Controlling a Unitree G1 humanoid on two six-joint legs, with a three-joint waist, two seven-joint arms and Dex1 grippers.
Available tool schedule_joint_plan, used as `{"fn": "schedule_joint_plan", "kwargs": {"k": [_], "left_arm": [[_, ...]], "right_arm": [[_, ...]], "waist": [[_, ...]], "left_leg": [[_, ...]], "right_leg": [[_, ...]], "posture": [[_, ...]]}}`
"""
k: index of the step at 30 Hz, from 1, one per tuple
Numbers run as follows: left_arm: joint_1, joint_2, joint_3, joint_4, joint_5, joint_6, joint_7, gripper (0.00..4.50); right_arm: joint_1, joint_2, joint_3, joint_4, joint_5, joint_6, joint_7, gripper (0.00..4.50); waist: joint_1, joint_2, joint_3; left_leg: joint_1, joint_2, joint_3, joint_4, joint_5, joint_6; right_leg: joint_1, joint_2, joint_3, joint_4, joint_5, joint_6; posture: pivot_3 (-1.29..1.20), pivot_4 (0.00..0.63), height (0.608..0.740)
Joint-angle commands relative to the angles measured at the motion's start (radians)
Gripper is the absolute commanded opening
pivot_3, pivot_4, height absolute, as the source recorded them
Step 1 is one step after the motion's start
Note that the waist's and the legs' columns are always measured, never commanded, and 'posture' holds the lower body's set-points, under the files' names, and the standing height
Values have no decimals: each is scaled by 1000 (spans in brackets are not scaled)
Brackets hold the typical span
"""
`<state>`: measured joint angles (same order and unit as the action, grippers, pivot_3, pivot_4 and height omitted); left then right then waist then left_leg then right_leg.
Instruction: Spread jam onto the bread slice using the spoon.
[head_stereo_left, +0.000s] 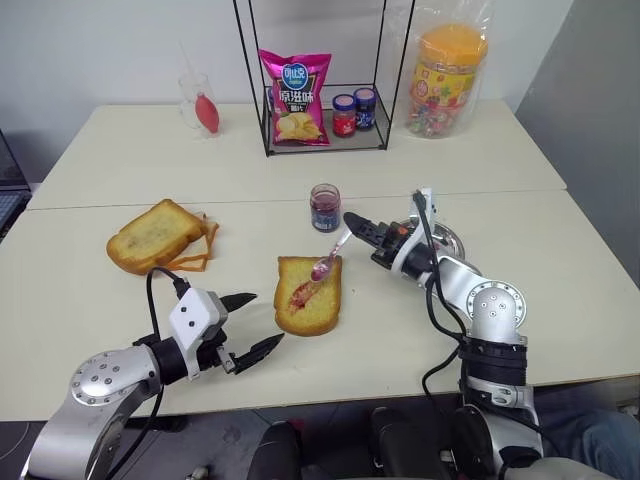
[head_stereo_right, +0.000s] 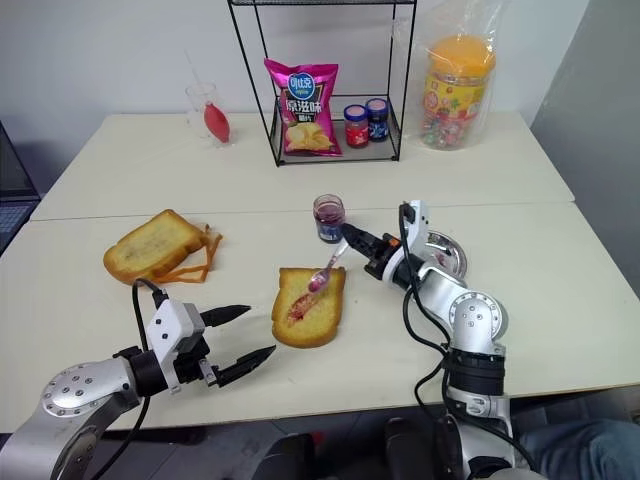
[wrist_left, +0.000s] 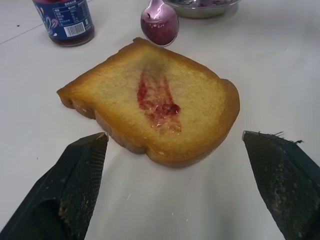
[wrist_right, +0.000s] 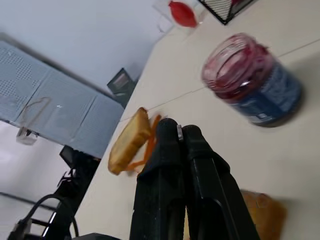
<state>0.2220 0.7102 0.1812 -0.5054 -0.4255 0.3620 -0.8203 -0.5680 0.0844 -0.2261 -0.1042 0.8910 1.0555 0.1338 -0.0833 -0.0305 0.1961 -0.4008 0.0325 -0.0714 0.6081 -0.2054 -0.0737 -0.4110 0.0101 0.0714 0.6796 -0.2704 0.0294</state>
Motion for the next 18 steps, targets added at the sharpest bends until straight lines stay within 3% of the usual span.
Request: {"fn": "schedule_joint_plan", "kwargs": {"k": [1,9,18], "left_arm": [[4,0,3,-17,2,-28,-9,4500],[3,2,-5,-27,4,-23,-6,4500],[-5,2,-19,-24,9,-32,-9,4500]], "right_arm": [[21,45,76,2,-22,-30,3,13],[60,21,131,55,-89,-56,29,13],[80,-86,64,17,-62,-44,42,13]], "waist": [[0,0,0],[2,0,0],[2,0,0]], "left_leg": [[0,0,0,0,0,0],[-1,0,0,0,0,0],[-1,0,0,0,0,0]], "right_leg": [[0,0,0,0,0,-1],[0,0,0,-1,-2,-3],[0,0,0,-1,-2,-3]], "posture": [[0,150,740],[0,150,740],[0,150,740]]}}
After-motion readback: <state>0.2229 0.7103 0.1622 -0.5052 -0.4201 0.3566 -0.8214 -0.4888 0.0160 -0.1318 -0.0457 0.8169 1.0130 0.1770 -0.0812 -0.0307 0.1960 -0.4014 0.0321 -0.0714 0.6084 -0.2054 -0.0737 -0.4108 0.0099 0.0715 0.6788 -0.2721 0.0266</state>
